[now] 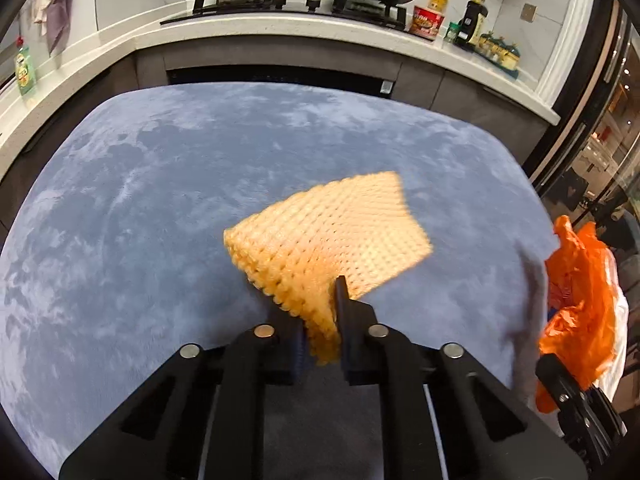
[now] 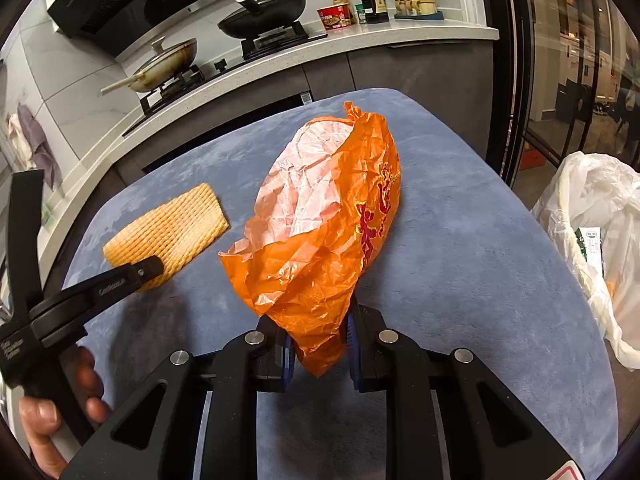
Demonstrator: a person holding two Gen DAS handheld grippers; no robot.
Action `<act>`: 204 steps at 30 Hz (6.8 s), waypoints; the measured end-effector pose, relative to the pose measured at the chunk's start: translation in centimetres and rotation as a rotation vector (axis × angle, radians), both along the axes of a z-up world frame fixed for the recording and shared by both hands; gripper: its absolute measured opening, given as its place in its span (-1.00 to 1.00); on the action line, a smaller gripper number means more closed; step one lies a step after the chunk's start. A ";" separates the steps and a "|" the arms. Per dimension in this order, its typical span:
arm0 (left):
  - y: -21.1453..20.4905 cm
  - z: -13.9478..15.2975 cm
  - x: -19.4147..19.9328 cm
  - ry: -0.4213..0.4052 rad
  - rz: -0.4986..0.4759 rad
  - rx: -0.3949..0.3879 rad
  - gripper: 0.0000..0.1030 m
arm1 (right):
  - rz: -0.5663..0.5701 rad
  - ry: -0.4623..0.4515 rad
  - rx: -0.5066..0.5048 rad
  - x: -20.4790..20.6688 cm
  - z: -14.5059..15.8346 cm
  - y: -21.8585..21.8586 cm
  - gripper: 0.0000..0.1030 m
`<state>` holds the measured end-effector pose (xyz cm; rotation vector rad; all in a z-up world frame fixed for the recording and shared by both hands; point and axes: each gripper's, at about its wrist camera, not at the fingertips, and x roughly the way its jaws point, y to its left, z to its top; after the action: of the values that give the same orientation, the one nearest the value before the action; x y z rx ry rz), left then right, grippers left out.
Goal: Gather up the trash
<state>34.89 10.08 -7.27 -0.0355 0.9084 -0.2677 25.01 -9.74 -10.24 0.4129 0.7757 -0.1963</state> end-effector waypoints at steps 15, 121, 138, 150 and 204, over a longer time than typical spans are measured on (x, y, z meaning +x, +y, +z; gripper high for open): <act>-3.8 5.6 -7.4 -0.090 -0.061 -0.038 -0.81 | -0.067 -0.100 0.032 -5.3 4.0 -4.5 -0.63; -21.3 9.4 -21.8 -0.155 -0.280 0.055 0.85 | -0.260 -0.086 -0.056 -23.8 9.2 -22.4 0.63; -19.2 8.4 -25.0 -0.139 -0.276 0.079 0.85 | -0.213 -0.066 -0.162 -25.6 9.4 -19.0 0.87; -19.9 7.4 -26.8 -0.127 -0.304 0.093 0.85 | -0.223 -0.035 -0.185 -27.0 8.7 -18.9 0.87; -21.7 5.2 -28.5 -0.120 -0.291 0.139 0.85 | -0.212 0.020 -0.199 -28.5 6.0 -19.0 0.87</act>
<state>6.39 -11.58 -2.07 0.2411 0.8094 -0.4713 -3.44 -28.74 -4.23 0.3038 0.7235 -0.4724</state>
